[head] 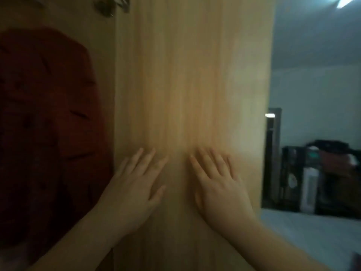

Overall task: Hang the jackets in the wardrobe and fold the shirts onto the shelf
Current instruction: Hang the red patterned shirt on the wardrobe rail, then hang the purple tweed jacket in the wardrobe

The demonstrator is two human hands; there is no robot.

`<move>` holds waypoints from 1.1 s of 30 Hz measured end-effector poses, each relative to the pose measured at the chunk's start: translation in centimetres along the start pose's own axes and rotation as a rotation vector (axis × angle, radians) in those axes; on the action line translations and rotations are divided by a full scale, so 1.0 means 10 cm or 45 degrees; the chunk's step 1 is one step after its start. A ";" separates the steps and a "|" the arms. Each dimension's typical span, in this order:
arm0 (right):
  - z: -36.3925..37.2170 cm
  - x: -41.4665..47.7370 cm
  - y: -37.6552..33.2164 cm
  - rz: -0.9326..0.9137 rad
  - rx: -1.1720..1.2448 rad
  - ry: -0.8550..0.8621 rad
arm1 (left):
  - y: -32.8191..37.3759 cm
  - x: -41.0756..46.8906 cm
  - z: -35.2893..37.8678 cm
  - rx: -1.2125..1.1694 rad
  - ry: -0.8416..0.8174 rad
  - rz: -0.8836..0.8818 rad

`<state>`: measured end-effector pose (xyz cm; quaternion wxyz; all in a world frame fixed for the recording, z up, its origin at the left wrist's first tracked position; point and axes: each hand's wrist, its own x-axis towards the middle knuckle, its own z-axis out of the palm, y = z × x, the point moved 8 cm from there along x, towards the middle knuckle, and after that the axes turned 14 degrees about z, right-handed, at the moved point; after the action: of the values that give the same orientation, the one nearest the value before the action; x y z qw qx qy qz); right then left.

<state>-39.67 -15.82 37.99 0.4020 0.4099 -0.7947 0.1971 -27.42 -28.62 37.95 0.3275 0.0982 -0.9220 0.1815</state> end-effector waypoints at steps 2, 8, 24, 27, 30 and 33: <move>0.09 -0.68 0.73 0.137 -0.081 -0.144 | 0.75 0.01 0.43 -0.110 -0.073 0.063; 0.14 -2.62 2.41 0.552 -0.221 -0.557 | 3.08 -0.17 1.60 -0.409 -0.308 0.313; 0.12 -5.21 5.16 1.388 -0.326 -0.832 | 6.81 0.05 3.30 -0.860 -0.731 0.744; 0.37 -5.23 5.74 1.394 -0.357 -0.879 | 7.22 0.33 3.73 -0.929 -0.788 0.749; 0.69 -5.15 6.34 1.401 -0.356 -0.928 | 7.54 0.71 4.20 -0.963 -0.817 0.716; 1.01 -5.08 6.91 1.392 -0.370 -0.976 | 7.81 1.06 4.67 -1.002 -0.885 0.667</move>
<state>-83.13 43.26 -7.56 -0.0141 -0.0676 -0.9922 0.1039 -85.47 23.51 -10.00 -0.0378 -0.2081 -0.9669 -0.1425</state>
